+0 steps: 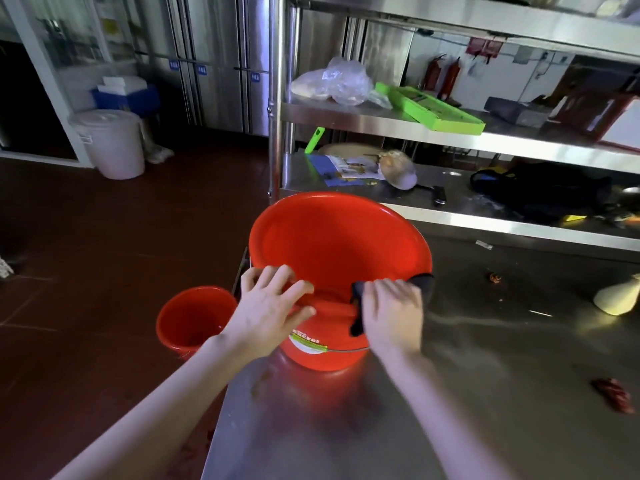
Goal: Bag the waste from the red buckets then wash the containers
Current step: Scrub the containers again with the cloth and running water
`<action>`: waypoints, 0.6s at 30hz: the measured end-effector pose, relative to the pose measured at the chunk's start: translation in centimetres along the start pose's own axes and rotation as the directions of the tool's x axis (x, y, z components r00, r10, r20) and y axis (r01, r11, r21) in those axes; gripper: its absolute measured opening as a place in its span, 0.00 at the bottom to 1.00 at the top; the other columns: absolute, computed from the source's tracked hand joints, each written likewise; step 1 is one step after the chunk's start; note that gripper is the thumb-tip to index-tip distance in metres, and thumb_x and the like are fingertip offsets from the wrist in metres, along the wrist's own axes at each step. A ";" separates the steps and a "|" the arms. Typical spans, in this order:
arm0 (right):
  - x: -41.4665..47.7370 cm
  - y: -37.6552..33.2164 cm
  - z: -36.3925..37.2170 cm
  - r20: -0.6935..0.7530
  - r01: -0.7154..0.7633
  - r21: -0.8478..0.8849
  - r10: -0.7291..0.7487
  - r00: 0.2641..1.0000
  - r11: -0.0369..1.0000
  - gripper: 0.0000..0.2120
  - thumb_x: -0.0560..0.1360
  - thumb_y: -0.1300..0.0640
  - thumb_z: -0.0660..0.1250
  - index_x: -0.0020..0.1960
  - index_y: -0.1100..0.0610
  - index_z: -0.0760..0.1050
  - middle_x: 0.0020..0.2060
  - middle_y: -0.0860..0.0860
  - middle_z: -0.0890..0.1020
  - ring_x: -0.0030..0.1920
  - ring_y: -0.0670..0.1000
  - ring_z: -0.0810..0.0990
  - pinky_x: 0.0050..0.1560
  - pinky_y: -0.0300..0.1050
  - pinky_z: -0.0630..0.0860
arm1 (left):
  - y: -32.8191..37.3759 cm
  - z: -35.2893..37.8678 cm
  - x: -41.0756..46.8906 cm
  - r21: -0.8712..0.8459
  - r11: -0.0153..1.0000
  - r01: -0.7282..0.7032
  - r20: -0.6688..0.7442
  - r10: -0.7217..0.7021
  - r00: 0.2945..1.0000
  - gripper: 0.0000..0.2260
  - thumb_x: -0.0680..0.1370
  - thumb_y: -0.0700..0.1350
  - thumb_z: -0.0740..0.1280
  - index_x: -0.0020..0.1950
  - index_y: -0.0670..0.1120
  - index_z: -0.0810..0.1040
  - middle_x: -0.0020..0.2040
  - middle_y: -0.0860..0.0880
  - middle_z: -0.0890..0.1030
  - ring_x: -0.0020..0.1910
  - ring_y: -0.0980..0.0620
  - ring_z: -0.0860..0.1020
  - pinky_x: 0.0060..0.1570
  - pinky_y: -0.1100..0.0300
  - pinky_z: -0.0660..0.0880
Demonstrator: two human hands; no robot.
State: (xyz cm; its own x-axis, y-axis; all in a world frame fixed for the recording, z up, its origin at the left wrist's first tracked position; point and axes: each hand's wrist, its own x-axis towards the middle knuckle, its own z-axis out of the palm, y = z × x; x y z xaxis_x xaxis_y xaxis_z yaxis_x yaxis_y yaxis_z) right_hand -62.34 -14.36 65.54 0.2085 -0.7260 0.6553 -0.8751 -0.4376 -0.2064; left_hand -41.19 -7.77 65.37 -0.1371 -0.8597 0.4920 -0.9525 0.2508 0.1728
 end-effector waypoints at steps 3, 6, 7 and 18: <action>-1.7 -5.2 0.8 -0.029 0.028 0.003 -0.028 0.999 1.000 0.16 0.79 0.55 0.58 0.33 0.54 0.73 0.28 0.50 0.75 0.34 0.55 0.74 0.40 0.52 0.68 | 2.5 0.8 -0.7 -0.070 0.994 0.080 -0.032 -0.083 0.996 0.15 0.77 0.55 0.60 0.56 0.50 0.79 0.48 0.49 0.73 0.48 0.45 0.74 0.54 0.45 0.66; -0.5 -3.1 0.4 -0.005 0.174 0.014 -0.174 0.985 0.985 0.18 0.79 0.56 0.57 0.31 0.54 0.70 0.27 0.50 0.73 0.33 0.55 0.74 0.38 0.51 0.68 | 2.8 1.2 -1.0 -0.117 0.989 0.088 -0.043 -0.093 0.995 0.14 0.78 0.55 0.59 0.57 0.50 0.77 0.48 0.52 0.73 0.48 0.47 0.72 0.56 0.48 0.63; 0.2 -1.5 -0.1 0.015 0.198 0.014 -0.198 0.980 0.980 0.18 0.79 0.56 0.57 0.31 0.54 0.70 0.27 0.51 0.74 0.33 0.56 0.75 0.38 0.52 0.69 | 2.9 1.2 -0.9 -0.126 0.989 0.082 -0.044 -0.088 0.995 0.14 0.78 0.56 0.59 0.56 0.51 0.77 0.49 0.52 0.73 0.49 0.48 0.72 0.56 0.49 0.62; 1.5 0.9 0.8 0.013 0.013 0.116 -0.014 1.000 0.993 0.18 0.79 0.56 0.56 0.33 0.57 0.74 0.28 0.52 0.75 0.34 0.57 0.73 0.43 0.53 0.72 | 3.8 1.6 0.1 -0.064 0.989 0.131 -0.056 -0.135 0.989 0.10 0.79 0.55 0.62 0.56 0.52 0.76 0.48 0.52 0.74 0.48 0.48 0.72 0.58 0.50 0.59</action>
State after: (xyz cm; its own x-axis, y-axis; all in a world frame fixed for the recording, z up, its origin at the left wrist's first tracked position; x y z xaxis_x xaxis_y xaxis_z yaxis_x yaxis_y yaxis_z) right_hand -62.52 -16.30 65.80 0.2268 -0.7266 0.6486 -0.8160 -0.5053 -0.2806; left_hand -45.24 -7.67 64.71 0.0081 -0.8594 0.5112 -0.9428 0.1638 0.2902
